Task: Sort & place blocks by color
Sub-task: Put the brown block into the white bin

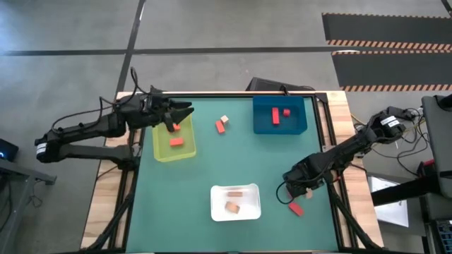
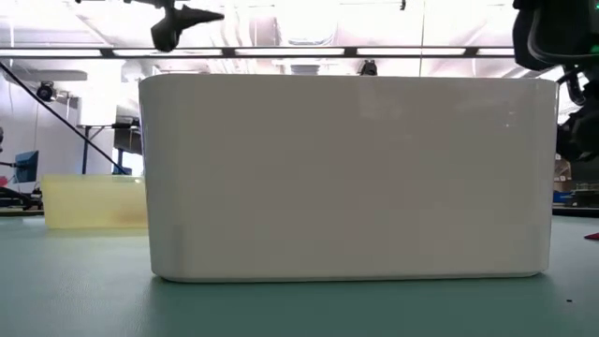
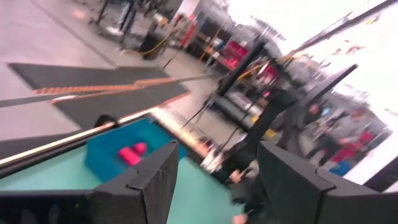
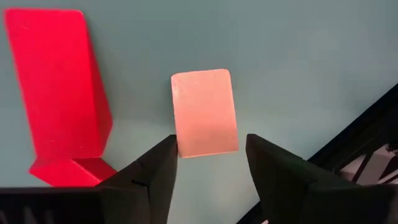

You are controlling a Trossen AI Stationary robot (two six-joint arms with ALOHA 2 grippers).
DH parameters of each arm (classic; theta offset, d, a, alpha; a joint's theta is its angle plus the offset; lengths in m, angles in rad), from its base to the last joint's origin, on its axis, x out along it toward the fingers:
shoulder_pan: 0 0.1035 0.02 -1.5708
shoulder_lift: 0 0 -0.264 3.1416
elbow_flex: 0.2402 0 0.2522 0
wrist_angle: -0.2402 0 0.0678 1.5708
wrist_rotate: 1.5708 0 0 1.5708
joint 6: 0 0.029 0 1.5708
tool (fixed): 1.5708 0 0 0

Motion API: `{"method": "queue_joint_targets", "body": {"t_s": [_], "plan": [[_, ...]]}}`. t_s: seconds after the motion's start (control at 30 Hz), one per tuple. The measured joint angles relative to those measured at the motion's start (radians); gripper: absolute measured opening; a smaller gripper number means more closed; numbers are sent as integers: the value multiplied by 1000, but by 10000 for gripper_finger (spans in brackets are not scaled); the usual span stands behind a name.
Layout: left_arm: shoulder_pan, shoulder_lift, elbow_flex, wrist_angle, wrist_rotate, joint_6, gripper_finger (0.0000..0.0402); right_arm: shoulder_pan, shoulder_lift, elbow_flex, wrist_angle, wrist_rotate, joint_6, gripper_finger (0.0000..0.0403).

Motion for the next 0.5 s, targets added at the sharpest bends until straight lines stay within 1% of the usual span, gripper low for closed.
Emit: {"method": "queue_joint_targets", "body": {"t_s": [0.27,0.5], "plan": [[-83,38,-8,167,0,-26,203,4,0,-9,9,12,-37,121],[-152,100,-5,299,-1,-46,203,4,-1,-10,10,15,-69,122]]}}
